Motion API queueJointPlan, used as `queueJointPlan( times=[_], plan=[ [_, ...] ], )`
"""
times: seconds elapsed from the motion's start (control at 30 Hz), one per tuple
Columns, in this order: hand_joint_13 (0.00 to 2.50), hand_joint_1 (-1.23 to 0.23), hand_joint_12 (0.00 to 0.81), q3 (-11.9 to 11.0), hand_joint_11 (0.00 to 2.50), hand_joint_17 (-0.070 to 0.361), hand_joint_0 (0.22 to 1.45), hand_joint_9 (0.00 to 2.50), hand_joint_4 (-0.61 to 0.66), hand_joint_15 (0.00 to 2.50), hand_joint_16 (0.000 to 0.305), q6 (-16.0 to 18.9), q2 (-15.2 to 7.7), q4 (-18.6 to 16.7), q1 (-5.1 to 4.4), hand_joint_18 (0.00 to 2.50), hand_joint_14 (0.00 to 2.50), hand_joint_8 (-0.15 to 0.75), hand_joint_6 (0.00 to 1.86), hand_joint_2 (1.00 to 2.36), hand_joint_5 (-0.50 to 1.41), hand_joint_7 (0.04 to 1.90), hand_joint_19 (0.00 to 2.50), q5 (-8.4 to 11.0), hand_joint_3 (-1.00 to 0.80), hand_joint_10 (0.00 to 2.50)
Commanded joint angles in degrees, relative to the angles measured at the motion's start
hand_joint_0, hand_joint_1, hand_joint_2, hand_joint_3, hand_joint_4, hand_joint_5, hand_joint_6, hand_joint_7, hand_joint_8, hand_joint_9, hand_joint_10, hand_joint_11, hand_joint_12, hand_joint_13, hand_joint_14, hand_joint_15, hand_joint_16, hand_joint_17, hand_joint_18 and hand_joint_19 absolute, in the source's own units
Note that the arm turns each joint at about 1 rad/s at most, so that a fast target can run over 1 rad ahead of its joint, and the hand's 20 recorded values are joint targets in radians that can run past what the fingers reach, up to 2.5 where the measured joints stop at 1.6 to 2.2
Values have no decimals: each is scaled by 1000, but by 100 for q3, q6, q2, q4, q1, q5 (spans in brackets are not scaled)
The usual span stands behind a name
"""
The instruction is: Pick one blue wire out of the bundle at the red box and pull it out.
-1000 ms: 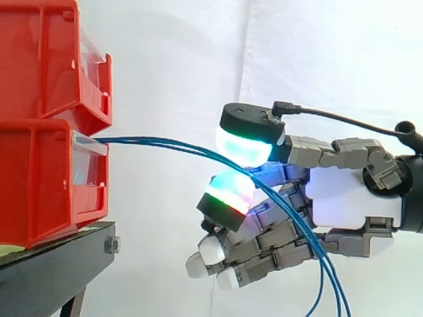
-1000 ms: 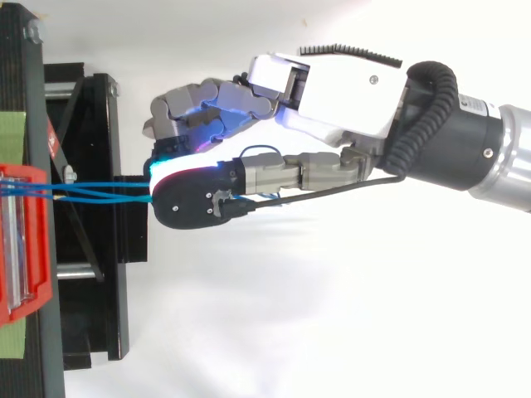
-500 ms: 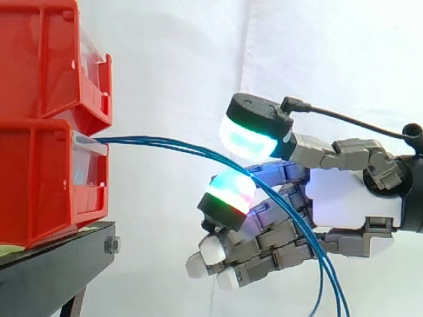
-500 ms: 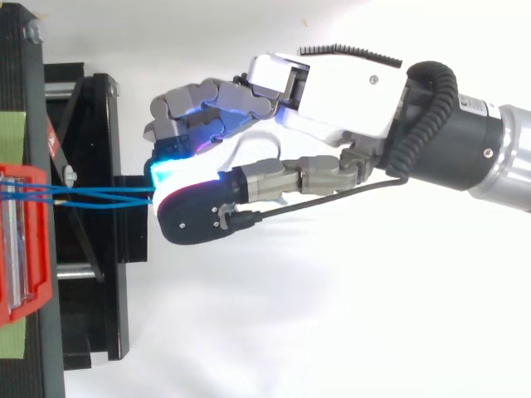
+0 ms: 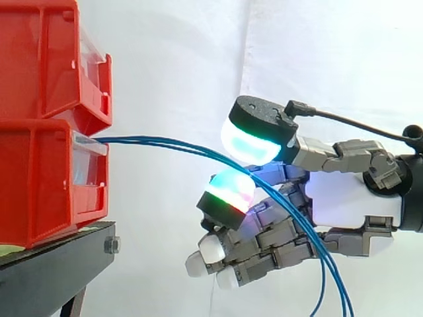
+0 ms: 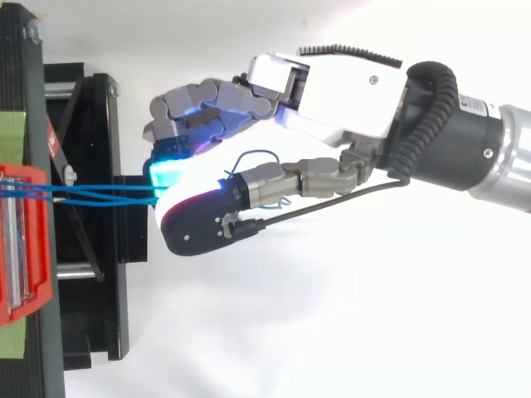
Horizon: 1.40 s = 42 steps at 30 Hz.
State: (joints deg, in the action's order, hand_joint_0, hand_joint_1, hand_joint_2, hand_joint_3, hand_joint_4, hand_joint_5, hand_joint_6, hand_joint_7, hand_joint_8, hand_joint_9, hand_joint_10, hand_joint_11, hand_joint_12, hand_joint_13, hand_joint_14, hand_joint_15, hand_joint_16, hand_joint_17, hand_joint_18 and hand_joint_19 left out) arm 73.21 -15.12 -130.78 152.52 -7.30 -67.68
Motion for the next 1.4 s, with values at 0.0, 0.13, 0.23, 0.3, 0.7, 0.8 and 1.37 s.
queueJointPlan(
  times=[0.0, 0.13, 0.23, 0.3, 0.7, 0.8, 1.37],
  plan=[
    [510, -618, 383, 0, 594, 137, 521, 1006, 255, 201, 61, 0, 0, 15, 1, 368, 8, 294, 591, 1007, -84, 1382, 406, 0, -411, 24],
    [513, -607, 379, 0, 602, 135, 531, 1009, 252, 207, 60, 0, 0, 15, 1, 368, 9, 287, 608, 1009, -87, 1343, 414, 0, -395, 22],
    [515, -566, 380, 0, 596, 136, 524, 1016, 267, 213, 61, 0, 0, -3, 1, 373, 9, 290, 601, 1008, -83, 1346, 415, 0, -403, 23],
    [517, -552, 382, 0, 601, 136, 523, 1017, 271, 210, 61, 0, 0, -3, 1, 375, 9, 292, 592, 1007, -80, 1351, 412, 0, -412, 23],
    [539, -707, 376, 0, 642, 131, 563, 1010, 260, 223, 58, 0, 0, -3, 18, 389, 10, 293, 749, 1012, -124, 1230, 408, 0, -335, 23],
    [518, -767, 379, 0, 648, 135, 532, 984, 276, 224, 60, 0, 9, -12, 18, 380, 10, 293, 776, 1006, -135, 1184, 396, 0, -423, 23],
    [523, -590, 430, 0, 614, 157, 422, 1007, 271, 216, 70, -44, 79, 15, 45, 414, 9, 318, 678, 1000, -103, 1228, 393, 0, -500, 22]
  ],
)
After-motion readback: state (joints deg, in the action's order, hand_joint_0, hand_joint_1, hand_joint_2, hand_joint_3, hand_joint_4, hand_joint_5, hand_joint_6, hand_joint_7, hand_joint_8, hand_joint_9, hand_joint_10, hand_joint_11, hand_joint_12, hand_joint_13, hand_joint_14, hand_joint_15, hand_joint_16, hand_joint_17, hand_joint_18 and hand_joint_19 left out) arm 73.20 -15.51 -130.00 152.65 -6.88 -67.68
